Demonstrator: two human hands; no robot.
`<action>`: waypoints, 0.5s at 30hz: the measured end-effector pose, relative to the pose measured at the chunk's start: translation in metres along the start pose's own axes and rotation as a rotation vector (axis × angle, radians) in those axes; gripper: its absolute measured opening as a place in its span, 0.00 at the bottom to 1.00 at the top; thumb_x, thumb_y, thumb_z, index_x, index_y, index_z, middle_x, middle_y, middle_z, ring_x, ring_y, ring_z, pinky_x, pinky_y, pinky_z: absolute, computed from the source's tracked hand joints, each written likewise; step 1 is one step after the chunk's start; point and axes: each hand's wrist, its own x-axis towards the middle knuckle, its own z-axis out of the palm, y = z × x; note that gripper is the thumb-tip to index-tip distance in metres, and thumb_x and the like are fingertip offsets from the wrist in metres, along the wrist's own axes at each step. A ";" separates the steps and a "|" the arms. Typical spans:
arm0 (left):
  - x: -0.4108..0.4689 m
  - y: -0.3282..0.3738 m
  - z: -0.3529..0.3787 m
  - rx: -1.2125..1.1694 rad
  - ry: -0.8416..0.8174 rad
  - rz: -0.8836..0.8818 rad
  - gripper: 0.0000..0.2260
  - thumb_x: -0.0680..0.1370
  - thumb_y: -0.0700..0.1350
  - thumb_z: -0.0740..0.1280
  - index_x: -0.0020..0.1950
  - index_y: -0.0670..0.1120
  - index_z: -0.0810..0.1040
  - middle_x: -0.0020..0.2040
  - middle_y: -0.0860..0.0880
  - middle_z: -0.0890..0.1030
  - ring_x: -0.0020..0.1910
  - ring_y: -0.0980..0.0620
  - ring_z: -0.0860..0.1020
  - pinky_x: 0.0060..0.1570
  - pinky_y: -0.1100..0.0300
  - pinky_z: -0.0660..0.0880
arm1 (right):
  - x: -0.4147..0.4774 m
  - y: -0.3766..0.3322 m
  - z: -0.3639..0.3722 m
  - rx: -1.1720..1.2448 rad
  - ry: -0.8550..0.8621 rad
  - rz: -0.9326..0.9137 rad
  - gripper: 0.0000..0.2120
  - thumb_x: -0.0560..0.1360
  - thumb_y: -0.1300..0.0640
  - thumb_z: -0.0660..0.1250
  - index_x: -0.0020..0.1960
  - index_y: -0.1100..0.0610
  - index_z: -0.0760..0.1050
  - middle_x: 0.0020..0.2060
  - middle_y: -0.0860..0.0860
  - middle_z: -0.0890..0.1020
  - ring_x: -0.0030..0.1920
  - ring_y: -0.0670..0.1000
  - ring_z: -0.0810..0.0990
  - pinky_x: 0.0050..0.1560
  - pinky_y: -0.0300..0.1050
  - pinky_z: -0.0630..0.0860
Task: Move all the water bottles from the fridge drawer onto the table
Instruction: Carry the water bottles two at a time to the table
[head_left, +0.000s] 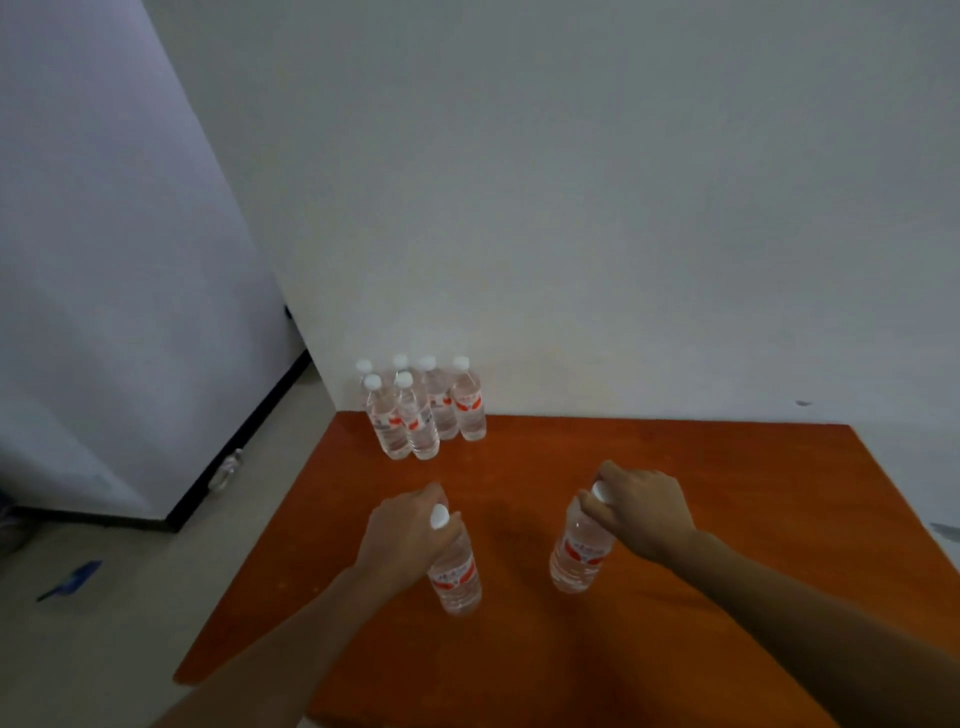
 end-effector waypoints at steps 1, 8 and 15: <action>0.016 -0.010 -0.003 -0.011 0.000 0.015 0.08 0.76 0.56 0.65 0.42 0.53 0.72 0.35 0.55 0.76 0.33 0.58 0.74 0.31 0.66 0.66 | 0.012 -0.006 0.001 0.000 0.004 0.020 0.19 0.77 0.35 0.53 0.49 0.49 0.70 0.32 0.43 0.72 0.26 0.41 0.67 0.26 0.33 0.58; 0.119 -0.064 0.007 -0.081 -0.057 0.063 0.08 0.76 0.55 0.65 0.43 0.53 0.72 0.36 0.55 0.76 0.34 0.58 0.75 0.31 0.62 0.67 | 0.102 -0.018 0.028 0.064 0.004 0.114 0.17 0.78 0.37 0.55 0.48 0.50 0.71 0.31 0.43 0.71 0.26 0.40 0.66 0.25 0.34 0.56; 0.214 -0.096 0.034 -0.047 -0.091 0.126 0.10 0.77 0.55 0.64 0.53 0.51 0.74 0.45 0.55 0.77 0.42 0.53 0.77 0.36 0.63 0.67 | 0.197 -0.012 0.087 0.150 -0.032 0.139 0.19 0.77 0.37 0.56 0.53 0.51 0.73 0.43 0.47 0.81 0.35 0.44 0.74 0.28 0.35 0.61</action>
